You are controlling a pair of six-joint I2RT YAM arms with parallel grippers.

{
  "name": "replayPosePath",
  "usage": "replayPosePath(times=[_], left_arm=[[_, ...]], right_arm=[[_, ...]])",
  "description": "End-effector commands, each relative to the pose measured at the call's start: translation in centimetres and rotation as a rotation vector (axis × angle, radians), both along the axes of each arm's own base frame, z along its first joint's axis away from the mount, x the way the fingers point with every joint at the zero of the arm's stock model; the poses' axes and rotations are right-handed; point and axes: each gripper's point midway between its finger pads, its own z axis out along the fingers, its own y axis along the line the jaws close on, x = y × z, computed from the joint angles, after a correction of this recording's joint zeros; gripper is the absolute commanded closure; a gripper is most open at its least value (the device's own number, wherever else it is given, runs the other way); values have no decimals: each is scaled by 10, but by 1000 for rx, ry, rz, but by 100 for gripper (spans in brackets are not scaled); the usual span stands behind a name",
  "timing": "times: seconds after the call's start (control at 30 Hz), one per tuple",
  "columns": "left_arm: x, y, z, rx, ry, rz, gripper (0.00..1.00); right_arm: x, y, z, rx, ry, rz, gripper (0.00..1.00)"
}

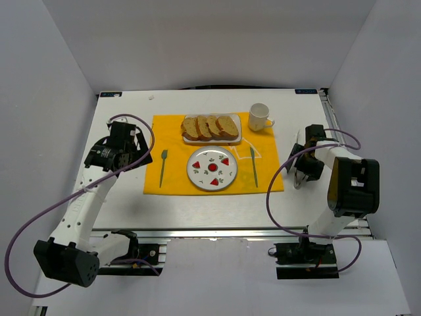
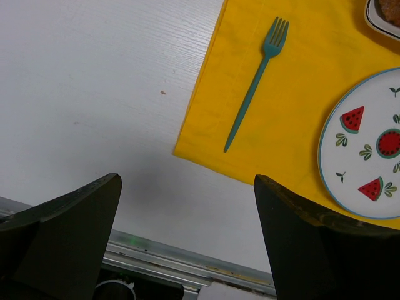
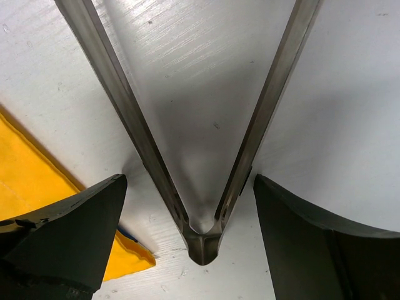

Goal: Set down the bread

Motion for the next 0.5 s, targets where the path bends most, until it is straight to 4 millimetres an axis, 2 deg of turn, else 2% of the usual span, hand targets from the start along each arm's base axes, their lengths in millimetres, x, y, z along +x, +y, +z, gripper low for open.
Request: replayPosePath(times=[0.0,0.47], left_arm=[[4,2,13,12,-34,5,2],[8,-2,7,-4,-20,3,2]], right_arm=[[28,-5,-1,-3,-106,22,11],[43,-18,-12,-2,-109,77,11]])
